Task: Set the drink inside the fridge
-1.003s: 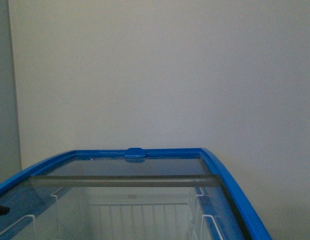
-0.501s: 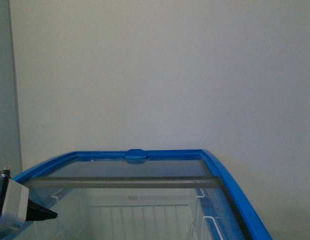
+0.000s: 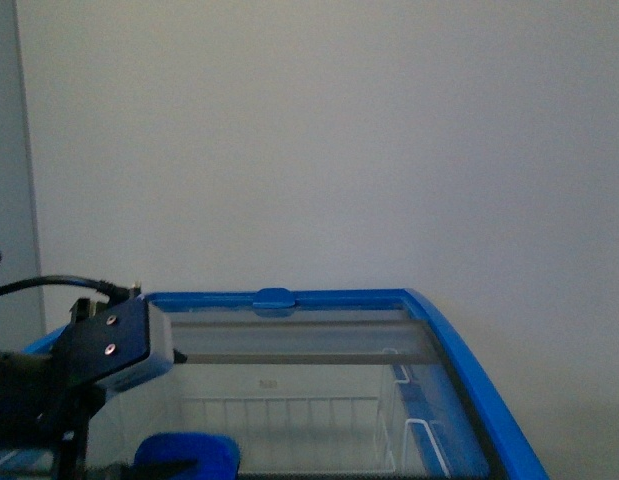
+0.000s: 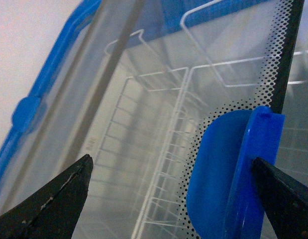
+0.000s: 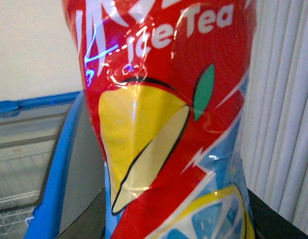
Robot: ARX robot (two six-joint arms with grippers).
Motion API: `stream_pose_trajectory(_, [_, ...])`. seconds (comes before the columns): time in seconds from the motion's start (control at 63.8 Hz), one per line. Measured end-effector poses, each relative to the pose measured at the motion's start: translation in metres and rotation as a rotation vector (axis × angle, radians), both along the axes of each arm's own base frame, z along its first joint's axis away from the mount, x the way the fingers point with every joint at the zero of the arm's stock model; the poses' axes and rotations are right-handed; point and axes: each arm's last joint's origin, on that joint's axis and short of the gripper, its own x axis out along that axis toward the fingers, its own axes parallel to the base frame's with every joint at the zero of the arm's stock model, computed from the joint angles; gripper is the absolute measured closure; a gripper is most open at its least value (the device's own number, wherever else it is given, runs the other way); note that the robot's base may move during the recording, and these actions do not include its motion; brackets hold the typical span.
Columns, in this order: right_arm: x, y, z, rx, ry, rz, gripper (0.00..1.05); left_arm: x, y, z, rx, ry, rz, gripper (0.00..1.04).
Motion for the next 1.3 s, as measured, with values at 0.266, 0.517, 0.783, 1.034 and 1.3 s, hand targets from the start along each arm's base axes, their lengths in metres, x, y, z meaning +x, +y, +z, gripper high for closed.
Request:
stream_pose_trajectory(0.266, [0.000, 0.000, 0.000, 0.000, 0.000, 0.000, 0.63, 0.053, -0.015, 0.019, 0.022, -0.182, 0.168, 0.08])
stream_pose_trajectory(0.517, [0.000, 0.000, 0.000, 0.000, 0.000, 0.000, 0.63, 0.057, -0.023, 0.038, -0.154, -0.211, 0.380, 0.08])
stream_pose_trajectory(0.783, [0.000, 0.000, 0.000, 0.000, 0.000, 0.000, 0.63, -0.060, 0.013, 0.064, -0.697, 0.120, 0.677, 0.08])
stream_pose_trajectory(1.034, [0.002, 0.000, 0.011, -0.190, 0.327, 0.247, 0.64, -0.192, 0.037, 0.018, -0.946, 0.044, 0.893, 0.49])
stream_pose_trajectory(1.3, [0.050, 0.014, 0.040, -0.704, 0.510, 0.687, 0.64, -0.217, 0.037, -0.009, -0.950, 0.060, 0.899, 0.95])
